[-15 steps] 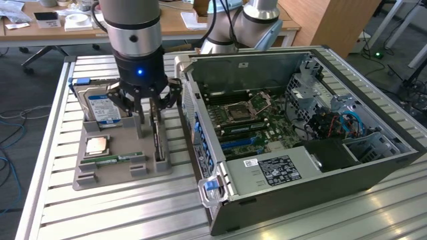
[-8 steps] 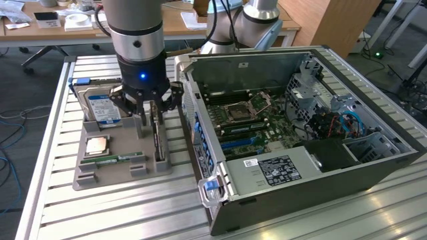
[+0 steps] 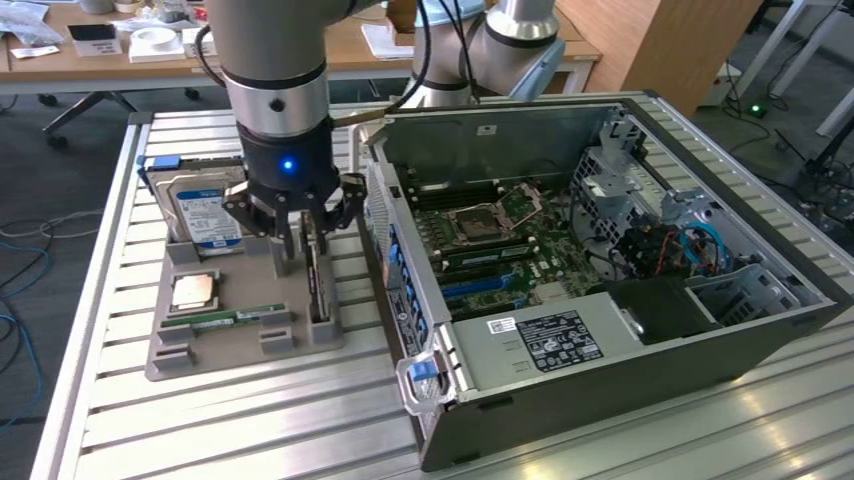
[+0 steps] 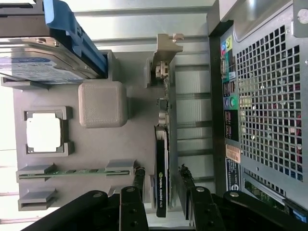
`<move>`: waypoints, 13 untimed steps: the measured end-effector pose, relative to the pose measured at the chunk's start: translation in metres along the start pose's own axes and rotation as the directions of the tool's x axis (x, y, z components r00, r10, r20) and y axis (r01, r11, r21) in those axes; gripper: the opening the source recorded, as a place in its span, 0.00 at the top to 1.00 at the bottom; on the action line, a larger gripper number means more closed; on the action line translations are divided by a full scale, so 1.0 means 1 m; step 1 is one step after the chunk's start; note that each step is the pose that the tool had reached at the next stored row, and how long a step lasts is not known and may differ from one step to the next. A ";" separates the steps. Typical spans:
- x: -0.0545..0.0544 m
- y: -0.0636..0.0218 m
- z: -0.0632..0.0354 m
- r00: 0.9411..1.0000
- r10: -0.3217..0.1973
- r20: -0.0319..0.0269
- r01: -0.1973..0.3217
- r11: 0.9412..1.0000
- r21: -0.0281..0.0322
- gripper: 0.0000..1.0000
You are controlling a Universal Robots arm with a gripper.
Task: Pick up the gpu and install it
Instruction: 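Pick up the gpu and move the gpu toward the slot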
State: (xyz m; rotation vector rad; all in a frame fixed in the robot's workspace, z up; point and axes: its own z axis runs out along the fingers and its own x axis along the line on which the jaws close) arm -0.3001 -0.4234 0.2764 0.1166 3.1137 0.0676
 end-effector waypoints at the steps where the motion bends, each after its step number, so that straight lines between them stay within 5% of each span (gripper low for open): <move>1: 0.000 0.0001 0.0018 1.000 0.000 0.000 0.000 1.000 0.000 0.58; 13: -0.003 0.0023 0.0197 1.000 0.000 0.000 0.000 1.000 0.000 0.58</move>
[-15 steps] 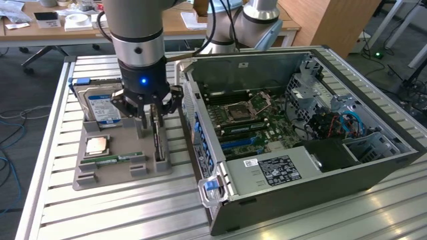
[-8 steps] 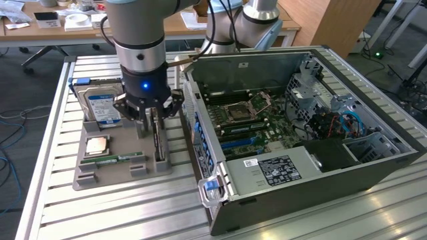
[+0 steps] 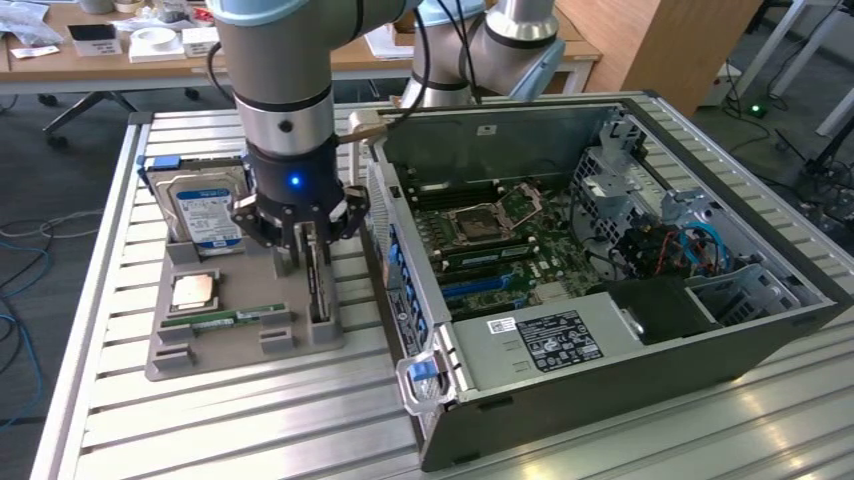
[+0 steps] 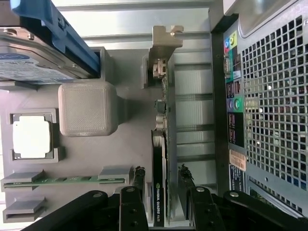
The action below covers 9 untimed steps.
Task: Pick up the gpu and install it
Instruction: 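Pick up the gpu and move the gpu toward the slot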
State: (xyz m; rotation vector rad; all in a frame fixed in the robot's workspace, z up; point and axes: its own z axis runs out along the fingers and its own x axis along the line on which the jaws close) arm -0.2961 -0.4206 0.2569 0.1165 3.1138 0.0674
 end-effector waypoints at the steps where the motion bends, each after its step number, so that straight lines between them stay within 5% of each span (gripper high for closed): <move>1: 0.000 0.0002 0.0015 1.000 0.000 0.000 0.000 1.000 0.000 0.58; 9: 0.001 0.0050 0.0102 1.000 0.000 0.000 0.000 1.000 0.000 0.58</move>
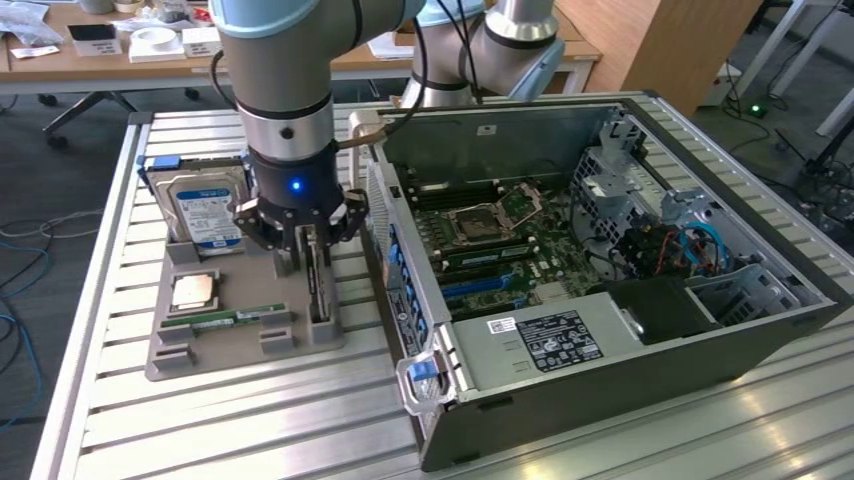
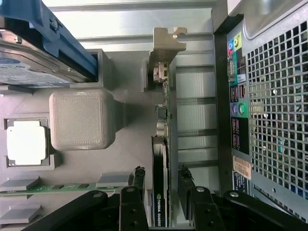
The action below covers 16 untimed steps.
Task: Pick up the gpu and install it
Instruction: 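Pick up the gpu and move the gpu toward the slot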
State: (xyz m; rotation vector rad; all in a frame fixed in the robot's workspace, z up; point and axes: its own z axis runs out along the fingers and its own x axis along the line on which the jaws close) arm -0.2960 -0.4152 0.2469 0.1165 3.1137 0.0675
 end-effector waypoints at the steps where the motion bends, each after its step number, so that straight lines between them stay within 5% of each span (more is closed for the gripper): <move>1: 0.000 0.0004 0.0018 1.000 0.000 0.000 0.000 1.000 0.000 0.58; 16: 0.001 0.0060 0.0187 1.000 0.000 0.000 0.000 1.000 0.000 0.58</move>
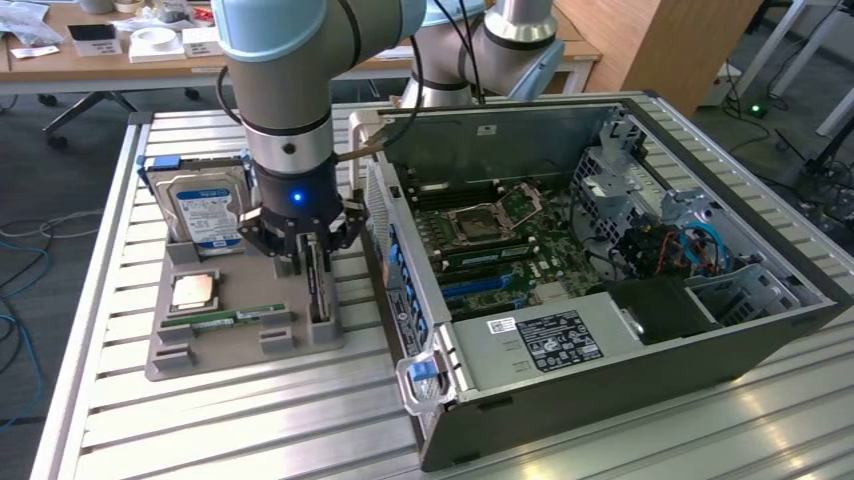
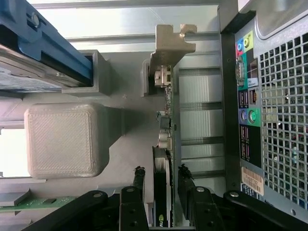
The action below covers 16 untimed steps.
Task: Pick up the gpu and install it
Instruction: 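Pick up the gpu and move the gpu toward the slot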
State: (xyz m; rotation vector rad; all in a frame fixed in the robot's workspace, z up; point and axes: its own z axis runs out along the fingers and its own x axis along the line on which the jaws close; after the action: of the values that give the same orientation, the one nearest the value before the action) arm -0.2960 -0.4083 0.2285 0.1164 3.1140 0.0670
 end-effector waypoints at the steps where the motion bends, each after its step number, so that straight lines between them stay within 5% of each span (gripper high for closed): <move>1: 0.000 0.0000 0.0000 1.000 0.000 0.000 0.000 1.000 0.000 0.58; 16: 0.000 -0.0014 0.0001 1.000 0.000 0.000 0.000 1.000 0.000 0.58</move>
State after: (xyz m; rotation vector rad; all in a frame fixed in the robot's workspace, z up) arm -0.2960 -0.4097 0.2284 0.1166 3.1138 0.0671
